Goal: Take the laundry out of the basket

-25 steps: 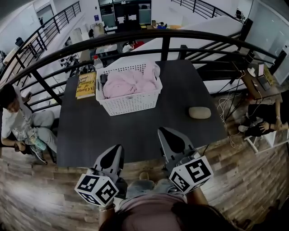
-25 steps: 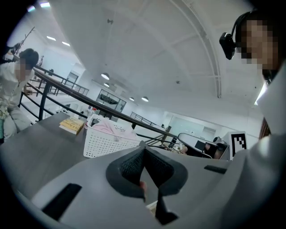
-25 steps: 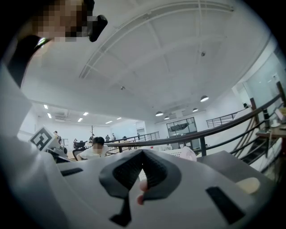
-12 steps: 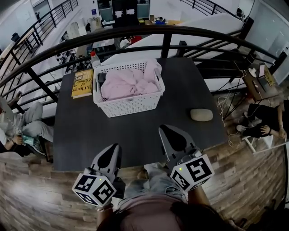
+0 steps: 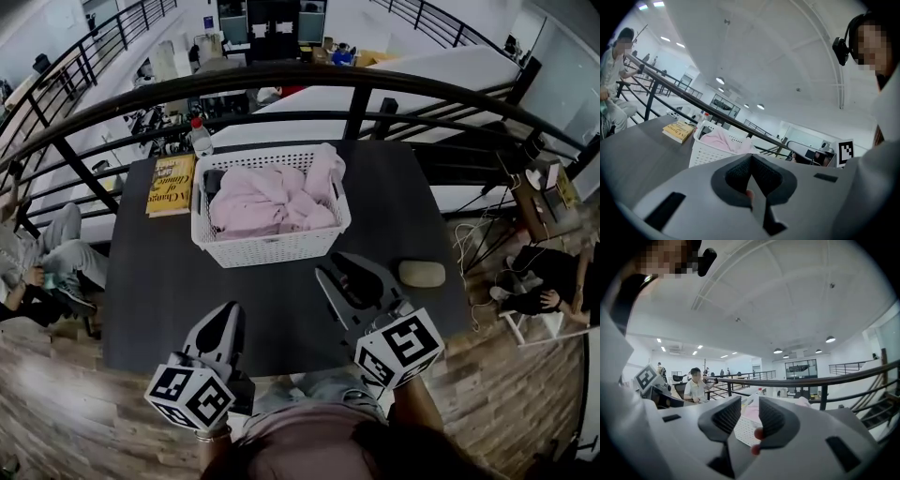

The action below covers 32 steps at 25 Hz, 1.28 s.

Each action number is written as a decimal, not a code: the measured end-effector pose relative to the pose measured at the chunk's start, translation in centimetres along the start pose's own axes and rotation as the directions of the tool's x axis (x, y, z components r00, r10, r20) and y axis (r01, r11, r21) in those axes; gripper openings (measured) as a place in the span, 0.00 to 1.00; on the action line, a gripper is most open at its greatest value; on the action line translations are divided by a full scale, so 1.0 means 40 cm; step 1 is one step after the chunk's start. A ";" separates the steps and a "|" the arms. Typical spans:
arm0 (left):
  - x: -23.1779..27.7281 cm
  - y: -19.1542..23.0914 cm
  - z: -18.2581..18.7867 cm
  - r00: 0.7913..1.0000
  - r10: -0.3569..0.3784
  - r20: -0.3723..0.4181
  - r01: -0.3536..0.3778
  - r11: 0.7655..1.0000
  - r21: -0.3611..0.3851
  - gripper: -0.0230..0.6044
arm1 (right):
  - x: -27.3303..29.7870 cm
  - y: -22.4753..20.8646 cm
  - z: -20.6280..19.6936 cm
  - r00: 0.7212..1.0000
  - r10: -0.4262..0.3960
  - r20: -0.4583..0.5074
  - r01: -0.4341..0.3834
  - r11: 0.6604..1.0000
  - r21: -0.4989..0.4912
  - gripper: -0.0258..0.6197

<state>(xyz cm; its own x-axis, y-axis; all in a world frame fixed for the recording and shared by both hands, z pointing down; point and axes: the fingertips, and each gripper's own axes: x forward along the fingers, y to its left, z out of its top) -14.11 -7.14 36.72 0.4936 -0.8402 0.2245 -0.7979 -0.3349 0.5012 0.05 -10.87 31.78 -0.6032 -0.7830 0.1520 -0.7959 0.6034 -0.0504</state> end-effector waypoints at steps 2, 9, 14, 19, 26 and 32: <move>0.021 0.013 0.007 1.000 0.012 0.001 -0.012 1.000 -0.008 0.03 | 0.036 -0.023 -0.001 0.999 0.025 -0.022 -0.025 0.999 -0.019 0.25; 0.073 0.081 0.012 0.997 0.071 -0.007 -0.071 0.996 -0.053 0.03 | 0.170 -0.090 -0.009 0.990 0.095 -0.104 -0.105 0.990 -0.094 0.33; 0.092 0.134 0.007 0.992 0.122 -0.023 -0.123 0.988 -0.090 0.03 | 0.266 -0.117 -0.026 0.974 0.150 -0.170 -0.171 0.978 -0.118 0.39; 0.094 0.183 0.008 0.986 0.167 -0.026 -0.169 0.977 -0.134 0.03 | 0.360 -0.128 -0.062 0.947 0.198 -0.254 -0.235 0.964 -0.127 0.45; 0.092 0.228 -0.004 0.972 0.227 -0.055 -0.233 0.956 -0.177 0.03 | 0.461 -0.151 -0.119 0.907 0.226 -0.355 -0.290 0.947 -0.138 0.51; 0.083 0.254 -0.010 0.962 0.265 -0.066 -0.273 0.942 -0.197 0.03 | 0.528 -0.166 -0.176 0.870 0.237 -0.432 -0.328 0.933 -0.148 0.55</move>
<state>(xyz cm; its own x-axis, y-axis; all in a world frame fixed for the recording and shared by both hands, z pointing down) -20.45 -13.16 42.89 0.2861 -0.8690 0.4036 -0.8178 -0.0019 0.5755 -7.02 -30.36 42.26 -0.6913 -0.4728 0.5465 -0.5369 0.8422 0.0495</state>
